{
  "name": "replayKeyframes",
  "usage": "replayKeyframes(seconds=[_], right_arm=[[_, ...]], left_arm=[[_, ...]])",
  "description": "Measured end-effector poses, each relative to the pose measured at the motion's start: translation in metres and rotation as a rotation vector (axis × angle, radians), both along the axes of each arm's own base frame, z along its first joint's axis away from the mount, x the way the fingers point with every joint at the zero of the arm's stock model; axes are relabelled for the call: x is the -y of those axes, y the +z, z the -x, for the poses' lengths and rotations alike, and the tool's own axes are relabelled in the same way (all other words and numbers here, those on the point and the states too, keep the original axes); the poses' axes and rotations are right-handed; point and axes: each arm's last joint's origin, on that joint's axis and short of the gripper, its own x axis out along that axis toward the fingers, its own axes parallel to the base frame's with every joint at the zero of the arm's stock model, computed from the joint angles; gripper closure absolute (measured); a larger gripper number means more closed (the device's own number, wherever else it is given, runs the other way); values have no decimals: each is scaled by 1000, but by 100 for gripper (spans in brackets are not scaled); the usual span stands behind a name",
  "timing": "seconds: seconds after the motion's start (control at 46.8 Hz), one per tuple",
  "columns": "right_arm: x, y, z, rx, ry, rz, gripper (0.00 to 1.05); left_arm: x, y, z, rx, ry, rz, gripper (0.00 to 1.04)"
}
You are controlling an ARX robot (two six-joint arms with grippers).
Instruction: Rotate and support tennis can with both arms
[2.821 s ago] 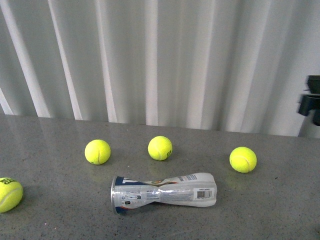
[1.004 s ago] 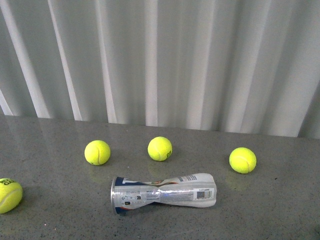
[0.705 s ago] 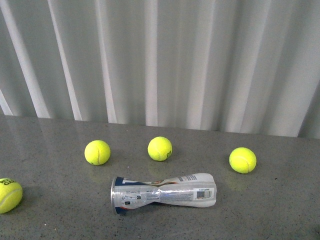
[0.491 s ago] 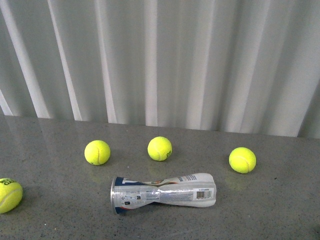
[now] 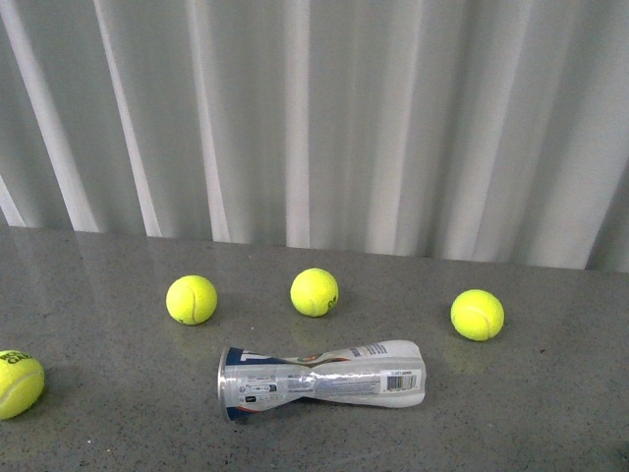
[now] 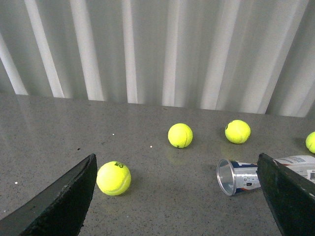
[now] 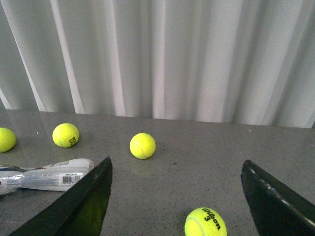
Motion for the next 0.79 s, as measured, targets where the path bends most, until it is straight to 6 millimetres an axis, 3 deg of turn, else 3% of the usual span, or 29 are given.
replayKeyframes(seconds=[0.128,0.534,0.577,0.641,0.791], right_arm=[[0,0,0,0,0,-2,5],[0,0,0,-1,0,-1,7],[0,0,0,-1,-1,-1,7],[0,0,0,-1,2,0,7],[0,0,0,-1,2,-1,7]], left_arm=[[0,0,0,0,0,0,7],[0,0,0,-1,0,0,7],[0,-2,-1,-139,-53,63,7],[2,5,-13,-354,-138,141,7],[-4,34,-64,-365,-327,182,7]])
